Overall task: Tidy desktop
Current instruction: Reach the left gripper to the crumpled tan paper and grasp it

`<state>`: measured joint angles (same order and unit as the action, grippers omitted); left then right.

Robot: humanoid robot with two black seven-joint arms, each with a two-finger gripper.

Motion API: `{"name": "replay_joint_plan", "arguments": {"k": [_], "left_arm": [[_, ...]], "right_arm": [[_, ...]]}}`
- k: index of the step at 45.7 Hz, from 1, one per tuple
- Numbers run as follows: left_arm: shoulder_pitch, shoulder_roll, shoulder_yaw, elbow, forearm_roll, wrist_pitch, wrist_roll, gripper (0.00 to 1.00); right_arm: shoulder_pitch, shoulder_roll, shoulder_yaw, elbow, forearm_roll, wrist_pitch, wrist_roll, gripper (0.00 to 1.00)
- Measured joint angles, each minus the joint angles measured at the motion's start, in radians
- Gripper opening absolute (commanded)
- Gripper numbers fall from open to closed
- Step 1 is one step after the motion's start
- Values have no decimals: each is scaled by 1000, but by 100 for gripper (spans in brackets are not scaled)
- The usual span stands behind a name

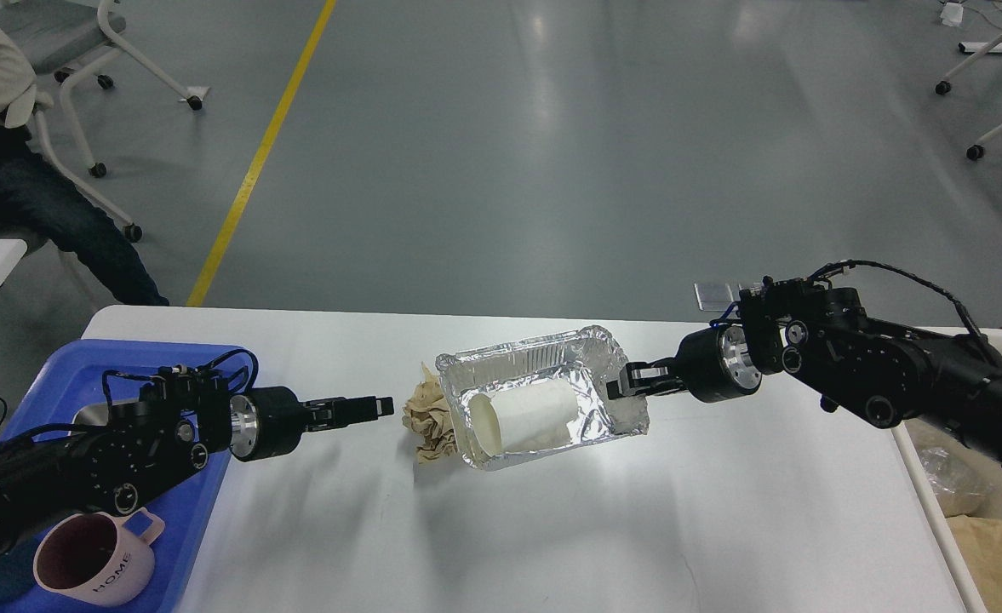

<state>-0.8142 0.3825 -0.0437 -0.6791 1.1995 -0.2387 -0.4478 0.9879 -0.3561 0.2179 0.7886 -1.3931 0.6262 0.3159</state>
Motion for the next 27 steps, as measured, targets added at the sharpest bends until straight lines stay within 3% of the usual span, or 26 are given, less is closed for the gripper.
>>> {"name": "replay_joint_plan", "arguments": {"k": [9,18,27], "left_arm": [[-27,-100,26,115,10,3,-10,96],[-45,-212,121,247,10,38,-77,96],[-49,-287,196,300,5,104,-96,95]], "right_arm": [[0,4,0,0,-1,-1,0,0],[-1,2,0,0,-1,-7,0,0],[-2,4,0,1,0,-8,0,0]]}}
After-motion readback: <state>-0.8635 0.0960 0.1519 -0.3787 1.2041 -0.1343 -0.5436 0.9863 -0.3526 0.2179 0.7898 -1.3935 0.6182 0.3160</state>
